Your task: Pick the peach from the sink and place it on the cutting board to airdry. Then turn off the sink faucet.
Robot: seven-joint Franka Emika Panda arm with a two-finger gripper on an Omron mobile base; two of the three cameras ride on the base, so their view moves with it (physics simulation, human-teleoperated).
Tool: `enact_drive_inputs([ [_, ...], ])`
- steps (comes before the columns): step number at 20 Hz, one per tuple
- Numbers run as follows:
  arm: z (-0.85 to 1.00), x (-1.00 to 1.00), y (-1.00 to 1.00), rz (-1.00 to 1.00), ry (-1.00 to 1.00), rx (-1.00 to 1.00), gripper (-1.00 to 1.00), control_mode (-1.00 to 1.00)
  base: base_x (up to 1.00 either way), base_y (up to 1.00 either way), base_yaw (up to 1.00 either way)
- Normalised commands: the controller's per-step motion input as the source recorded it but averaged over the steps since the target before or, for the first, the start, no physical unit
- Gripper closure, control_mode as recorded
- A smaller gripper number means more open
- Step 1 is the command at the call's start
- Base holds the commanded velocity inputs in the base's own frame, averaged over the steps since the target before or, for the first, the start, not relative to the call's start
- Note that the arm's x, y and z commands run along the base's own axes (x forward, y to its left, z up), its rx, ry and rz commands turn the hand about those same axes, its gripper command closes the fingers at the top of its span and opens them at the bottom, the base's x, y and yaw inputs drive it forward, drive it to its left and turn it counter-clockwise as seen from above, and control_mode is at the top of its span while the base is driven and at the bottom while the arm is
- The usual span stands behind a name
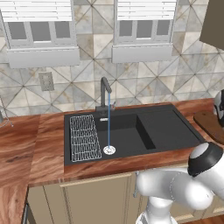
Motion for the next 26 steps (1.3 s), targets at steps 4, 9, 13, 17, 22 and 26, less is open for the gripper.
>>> enact_drive_inputs([
  [4, -0.03, 0.00, -0.28, 0.00, 0.00, -0.01, 1.00, -1.00, 0.00, 0.00, 0.00],
  [9, 0.00, 0.07, -0.24, 0.00, 0.00, 0.00, 1.00, -1.00, 0.00, 0.00, 0.00],
  [13, -0.17, 0.02, -0.25, 0.00, 0.00, 0.00, 1.00, -1.00, 0.00, 0.00, 0.00],
  [17, -0.33, 0.05, -0.22, 0.00, 0.00, 0.00, 1.00, -1.00, 0.00, 0.00, 0.00],
  [22, -0.28, 0.09, -0.18, 0.00, 0.00, 0.00, 1.00, -1.00, 0.00, 0.00, 0.00],
  [26, -0.13, 0.14, -0.15, 0.00, 0.00, 0.00, 1.00, -1.00, 0.00, 0.00, 0.00],
])
